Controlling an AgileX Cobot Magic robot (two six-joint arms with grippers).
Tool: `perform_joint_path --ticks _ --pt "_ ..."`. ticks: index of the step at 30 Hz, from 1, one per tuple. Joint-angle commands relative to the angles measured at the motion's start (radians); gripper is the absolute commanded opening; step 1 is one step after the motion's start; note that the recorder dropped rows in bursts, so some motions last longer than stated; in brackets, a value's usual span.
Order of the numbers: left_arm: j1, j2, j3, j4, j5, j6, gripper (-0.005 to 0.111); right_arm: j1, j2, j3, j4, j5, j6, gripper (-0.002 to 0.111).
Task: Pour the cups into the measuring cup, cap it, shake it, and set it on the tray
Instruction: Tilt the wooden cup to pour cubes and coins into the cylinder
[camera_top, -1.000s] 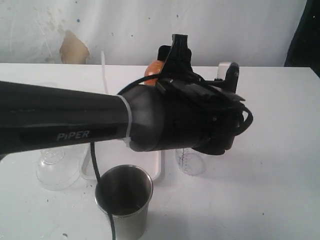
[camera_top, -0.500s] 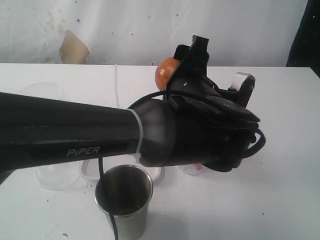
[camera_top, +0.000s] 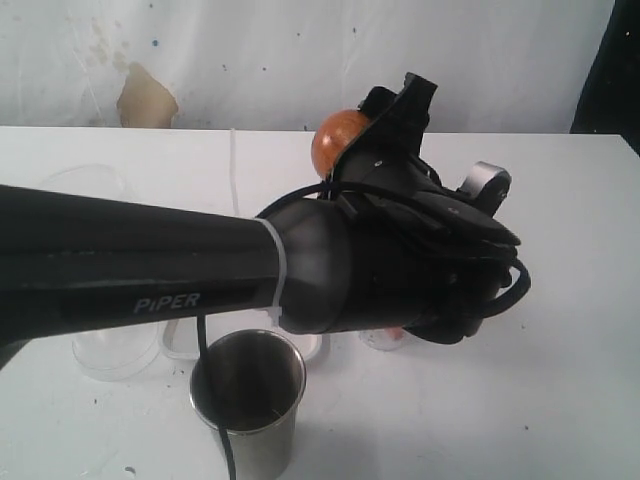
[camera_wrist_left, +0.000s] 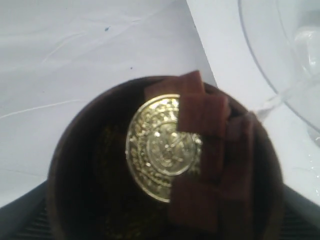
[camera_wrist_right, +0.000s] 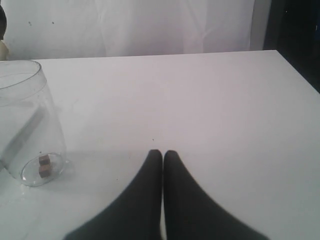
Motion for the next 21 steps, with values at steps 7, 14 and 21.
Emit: perform_joint_path --ticks 7,14,21 --pt "-0.015 0.035 -0.006 0.119 0.017 -0.024 0.0 0.003 -0.006 0.005 -0.007 -0.002 0.006 0.0" --pt "-0.018 0.079 -0.006 0.192 0.017 -0.047 0.0 0.003 -0.006 0.005 -0.007 -0.002 0.006 0.0" --pt "-0.014 0.079 -0.006 0.233 0.017 0.03 0.0 0.003 -0.006 0.005 -0.007 -0.002 0.006 0.0"
